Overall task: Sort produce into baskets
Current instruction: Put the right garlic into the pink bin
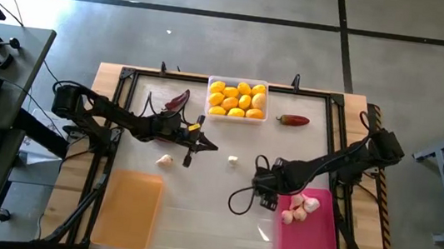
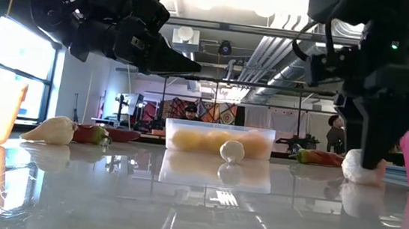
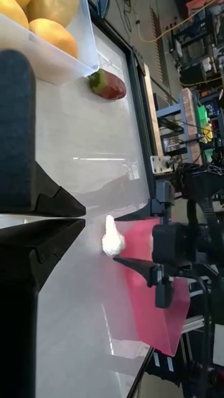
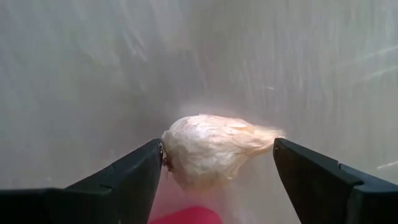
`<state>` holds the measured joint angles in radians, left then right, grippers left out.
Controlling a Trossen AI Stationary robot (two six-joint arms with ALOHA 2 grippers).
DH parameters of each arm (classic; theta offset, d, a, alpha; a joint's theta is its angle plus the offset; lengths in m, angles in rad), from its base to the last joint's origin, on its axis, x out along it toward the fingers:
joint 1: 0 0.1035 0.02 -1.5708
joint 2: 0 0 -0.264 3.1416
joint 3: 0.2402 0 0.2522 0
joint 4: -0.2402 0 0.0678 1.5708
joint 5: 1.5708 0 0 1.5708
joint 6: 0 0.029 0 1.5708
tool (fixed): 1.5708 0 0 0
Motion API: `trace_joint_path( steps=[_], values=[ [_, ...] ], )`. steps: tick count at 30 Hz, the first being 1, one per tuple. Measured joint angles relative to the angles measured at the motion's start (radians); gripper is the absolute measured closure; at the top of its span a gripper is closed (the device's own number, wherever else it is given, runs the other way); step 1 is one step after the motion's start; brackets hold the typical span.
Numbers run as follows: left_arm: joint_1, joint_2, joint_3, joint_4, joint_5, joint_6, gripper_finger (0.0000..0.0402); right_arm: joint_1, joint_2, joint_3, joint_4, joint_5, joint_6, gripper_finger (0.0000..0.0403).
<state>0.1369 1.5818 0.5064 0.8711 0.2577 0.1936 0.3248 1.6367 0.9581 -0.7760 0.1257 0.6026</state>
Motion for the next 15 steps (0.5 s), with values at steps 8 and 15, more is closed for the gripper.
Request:
trace_joint_path(
  steps=[8, 15],
  values=[
    [0.0, 0.0, 0.0, 0.0, 0.0, 0.0, 0.0399, 0.0, 0.0, -0.024, 0.035, -0.008, 0.002, 0.0118],
    [0.0, 0.0, 0.0, 0.0, 0.0, 0.0, 0.0399, -0.014, 0.0, -0.025, 0.043, -0.033, 0.002, 0.0196]
  ],
)
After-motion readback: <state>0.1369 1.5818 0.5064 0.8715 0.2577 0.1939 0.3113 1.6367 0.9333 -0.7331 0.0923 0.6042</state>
